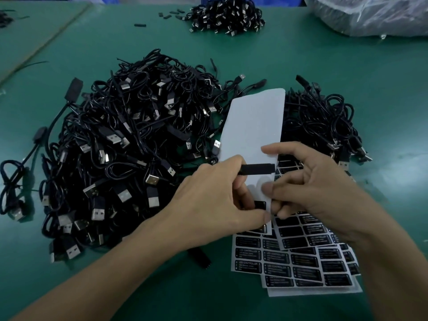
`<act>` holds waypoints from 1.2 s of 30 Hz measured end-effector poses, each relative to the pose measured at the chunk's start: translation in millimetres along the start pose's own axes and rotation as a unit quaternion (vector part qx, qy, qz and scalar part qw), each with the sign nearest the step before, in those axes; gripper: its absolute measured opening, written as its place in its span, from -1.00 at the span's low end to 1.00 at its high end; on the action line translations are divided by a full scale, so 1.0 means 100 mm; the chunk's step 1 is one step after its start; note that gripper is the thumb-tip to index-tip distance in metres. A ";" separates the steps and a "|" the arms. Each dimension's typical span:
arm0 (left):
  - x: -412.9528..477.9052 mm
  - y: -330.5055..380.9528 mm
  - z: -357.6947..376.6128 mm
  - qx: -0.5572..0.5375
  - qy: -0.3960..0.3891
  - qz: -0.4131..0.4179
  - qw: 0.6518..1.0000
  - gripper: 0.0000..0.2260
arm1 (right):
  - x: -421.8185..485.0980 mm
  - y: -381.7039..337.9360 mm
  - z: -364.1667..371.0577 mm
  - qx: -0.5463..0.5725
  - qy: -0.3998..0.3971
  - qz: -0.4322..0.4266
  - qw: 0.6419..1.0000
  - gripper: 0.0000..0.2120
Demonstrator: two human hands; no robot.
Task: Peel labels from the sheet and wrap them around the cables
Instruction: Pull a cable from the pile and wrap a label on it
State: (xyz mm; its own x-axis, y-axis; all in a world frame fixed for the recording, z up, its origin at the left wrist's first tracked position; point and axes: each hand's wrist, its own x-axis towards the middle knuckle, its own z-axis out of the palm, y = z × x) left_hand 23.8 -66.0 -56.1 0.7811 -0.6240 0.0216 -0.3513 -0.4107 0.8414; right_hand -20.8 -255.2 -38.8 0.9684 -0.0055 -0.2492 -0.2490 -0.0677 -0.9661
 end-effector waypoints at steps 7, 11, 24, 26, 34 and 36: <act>0.02 0.01 0.00 0.013 0.012 -0.010 1.000 -0.54 | -0.05 -0.03 -0.08 -0.061 -0.092 0.023 0.994 -0.40; 0.02 -0.02 -0.01 0.005 0.013 -0.005 1.000 -0.54 | -0.03 -0.02 -0.08 -0.039 -0.087 0.014 0.995 -0.41; 0.01 -0.04 0.03 0.009 0.052 0.011 0.999 -0.55 | 0.06 0.08 0.01 0.002 -0.066 0.002 0.998 -0.60; 0.01 -0.05 0.04 0.020 0.057 0.009 0.998 -0.57 | 0.06 0.08 0.01 -0.002 -0.072 0.001 0.997 -0.64; 0.04 -0.08 -0.03 -0.014 0.025 -0.002 1.000 -0.56 | 0.04 0.07 0.02 -0.018 -0.066 0.005 0.998 -0.69; 0.06 -0.10 -0.07 -0.028 0.007 -0.011 1.000 -0.59 | 0.04 0.06 0.00 -0.025 -0.057 0.010 0.998 -0.69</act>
State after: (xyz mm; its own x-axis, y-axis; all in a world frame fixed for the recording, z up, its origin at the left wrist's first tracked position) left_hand 35.9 -61.2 -60.9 0.7952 -0.6063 0.0093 -0.3052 -0.3869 0.8702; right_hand -18.2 -255.7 -45.9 0.9550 0.1060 -0.2770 -0.2645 -0.1181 -0.9571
